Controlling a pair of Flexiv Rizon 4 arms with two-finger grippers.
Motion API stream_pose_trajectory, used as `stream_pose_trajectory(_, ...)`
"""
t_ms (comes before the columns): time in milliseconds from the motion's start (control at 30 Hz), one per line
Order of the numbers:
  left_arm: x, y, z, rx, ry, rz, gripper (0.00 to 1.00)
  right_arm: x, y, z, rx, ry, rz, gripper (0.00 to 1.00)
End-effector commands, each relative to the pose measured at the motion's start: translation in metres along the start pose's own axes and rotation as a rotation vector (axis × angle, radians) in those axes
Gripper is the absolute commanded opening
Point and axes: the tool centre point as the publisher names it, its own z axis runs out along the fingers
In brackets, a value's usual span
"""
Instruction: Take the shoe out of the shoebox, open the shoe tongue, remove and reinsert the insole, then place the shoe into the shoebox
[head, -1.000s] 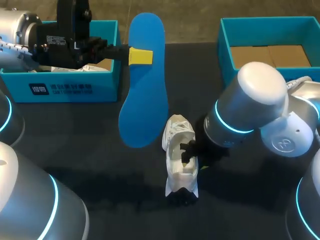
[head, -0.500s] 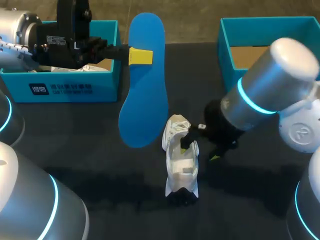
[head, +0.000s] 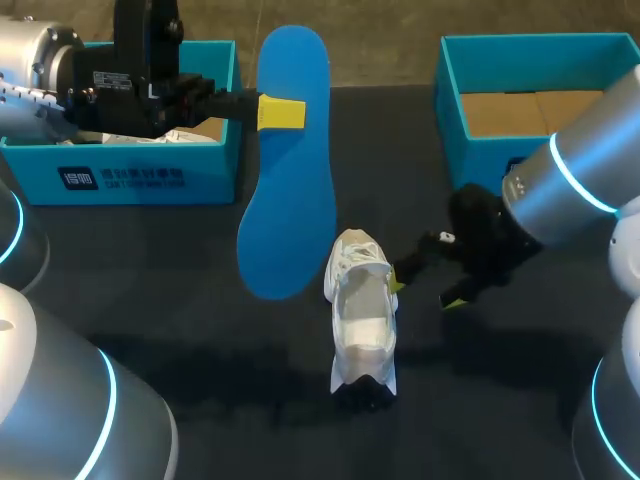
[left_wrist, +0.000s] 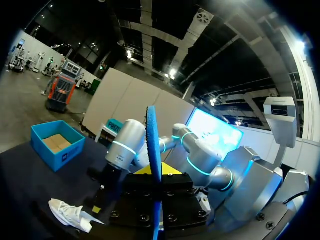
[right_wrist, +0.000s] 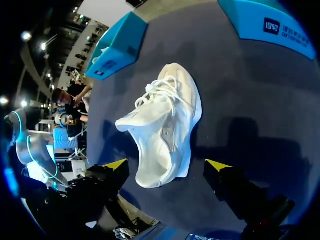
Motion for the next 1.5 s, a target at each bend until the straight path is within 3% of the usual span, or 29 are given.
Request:
stream_pose_trajectory(33,0.000,0.000,0.001,-0.002,-0.001,-0.001,0.00,0.000,0.004,-0.002,0.012,0.087,0.027,1.00)
stream_pose_trajectory(167,0.000,0.000,0.001,-0.002,-0.001,-0.001,0.00,0.006,0.009,-0.024,0.017,0.247,0.052,1.00)
stream_pose_trajectory(300,0.000,0.000,0.001,-0.002,-0.001,-0.001,0.00,0.012,0.009,-0.046,0.008,0.317,0.075,1.00)
stream_pose_trajectory(567,0.000,0.000,0.001,-0.002,-0.001,-0.001,0.00,0.014,0.013,-0.063,-0.041,0.482,0.071,1.00)
stream_pose_trajectory(967,0.000,0.000,0.001,-0.002,-0.001,-0.001,0.00,0.022,0.034,-0.069,-0.068,0.576,0.089,1.00)
stream_pose_trajectory(1067,0.000,0.000,0.001,-0.002,-0.001,-0.001,0.00,0.023,0.041,-0.070,-0.070,0.652,0.100,1.00)
stream_pose_trajectory(1400,0.000,0.000,0.001,-0.002,-0.001,-0.001,0.00,0.023,0.041,-0.070,-0.070,0.652,0.100,1.00)
stream_pose_trajectory(1500,-0.012,0.002,-0.005,-0.001,-0.003,0.057,0.00,0.023,0.041,-0.070,-0.070,0.652,0.100,1.00)
